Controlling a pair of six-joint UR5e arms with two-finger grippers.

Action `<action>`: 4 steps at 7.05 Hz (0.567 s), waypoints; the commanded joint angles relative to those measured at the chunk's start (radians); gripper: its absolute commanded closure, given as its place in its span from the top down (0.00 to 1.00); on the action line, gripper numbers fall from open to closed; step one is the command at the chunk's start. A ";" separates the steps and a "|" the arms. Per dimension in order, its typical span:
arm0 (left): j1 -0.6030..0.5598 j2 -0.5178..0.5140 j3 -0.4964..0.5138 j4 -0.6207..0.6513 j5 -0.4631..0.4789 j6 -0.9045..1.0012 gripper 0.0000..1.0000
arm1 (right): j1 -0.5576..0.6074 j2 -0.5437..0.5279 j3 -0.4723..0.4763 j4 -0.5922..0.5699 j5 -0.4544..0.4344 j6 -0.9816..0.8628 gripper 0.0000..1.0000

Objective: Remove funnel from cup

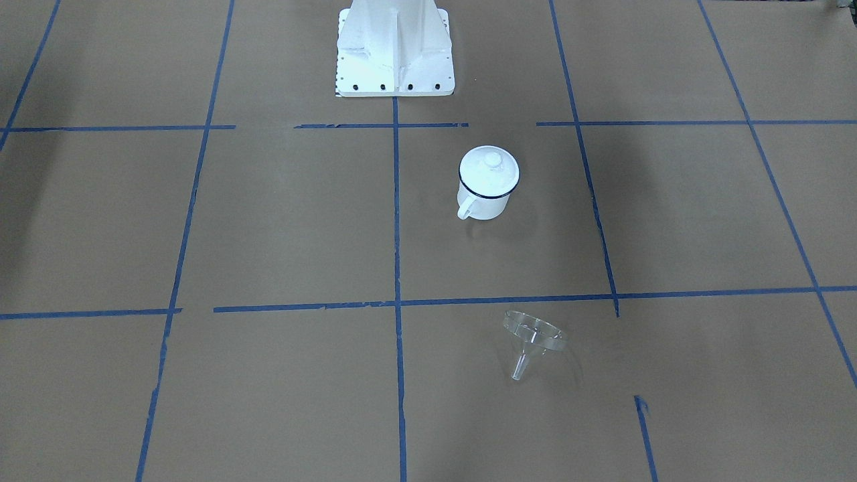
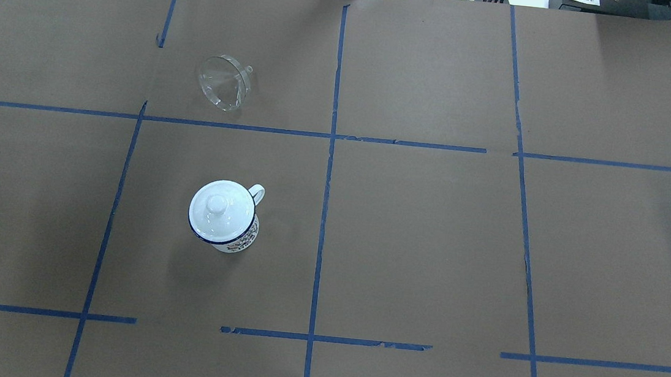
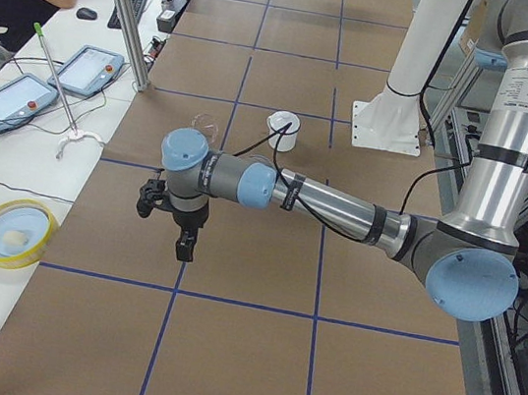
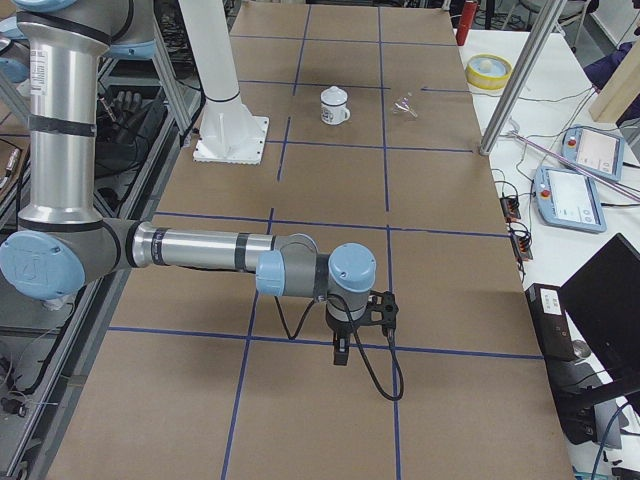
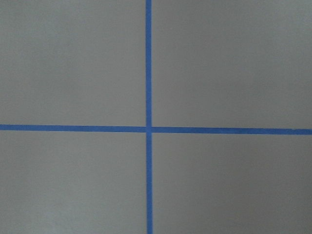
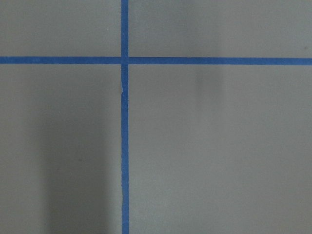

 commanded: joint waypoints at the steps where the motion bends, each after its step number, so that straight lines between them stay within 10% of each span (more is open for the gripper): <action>1: -0.070 0.005 0.025 0.007 -0.076 0.064 1.00 | 0.000 0.000 0.000 0.000 0.000 0.000 1.00; 4: -0.069 0.060 -0.010 0.001 -0.104 0.042 1.00 | 0.000 0.000 0.001 0.000 0.000 0.000 1.00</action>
